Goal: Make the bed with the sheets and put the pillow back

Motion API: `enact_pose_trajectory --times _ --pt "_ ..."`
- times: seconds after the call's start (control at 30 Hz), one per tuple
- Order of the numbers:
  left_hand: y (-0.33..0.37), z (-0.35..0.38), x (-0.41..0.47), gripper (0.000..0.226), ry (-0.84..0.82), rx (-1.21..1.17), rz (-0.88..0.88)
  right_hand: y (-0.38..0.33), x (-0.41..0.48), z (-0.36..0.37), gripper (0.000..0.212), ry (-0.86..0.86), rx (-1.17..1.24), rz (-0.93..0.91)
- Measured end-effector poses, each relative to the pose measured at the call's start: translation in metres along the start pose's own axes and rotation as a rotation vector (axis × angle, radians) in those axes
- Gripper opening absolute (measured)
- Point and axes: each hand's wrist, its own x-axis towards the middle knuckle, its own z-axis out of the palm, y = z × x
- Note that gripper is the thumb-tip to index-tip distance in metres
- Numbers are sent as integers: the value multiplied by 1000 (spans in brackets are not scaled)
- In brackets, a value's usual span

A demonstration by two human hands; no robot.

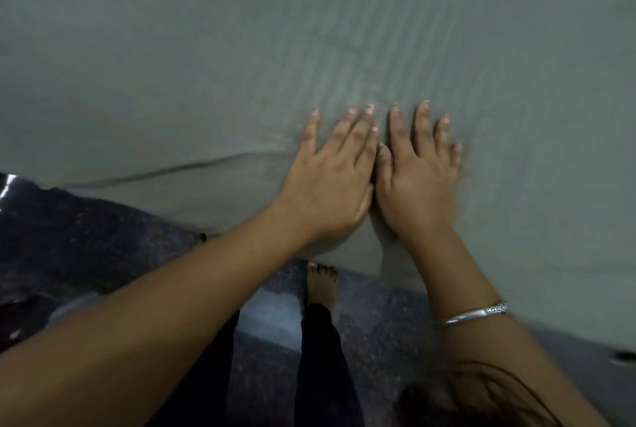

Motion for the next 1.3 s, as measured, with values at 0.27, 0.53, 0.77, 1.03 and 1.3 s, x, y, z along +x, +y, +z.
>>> enact_pose_trajectory --times 0.27,0.53,0.77,1.03,1.3 --pt "69 12 26 77 -61 24 0 88 -29 -4 57 48 -29 7" --pt "202 30 51 78 -160 8 395 200 -79 -13 53 100 -5 371" --pt "285 39 53 91 -273 50 547 277 -130 -19 59 46 -22 595" --pt "318 33 93 70 -267 -53 517 304 -149 -30 65 74 24 755" --pt "374 47 102 61 -305 0 676 353 -161 -23 73 126 91 697"
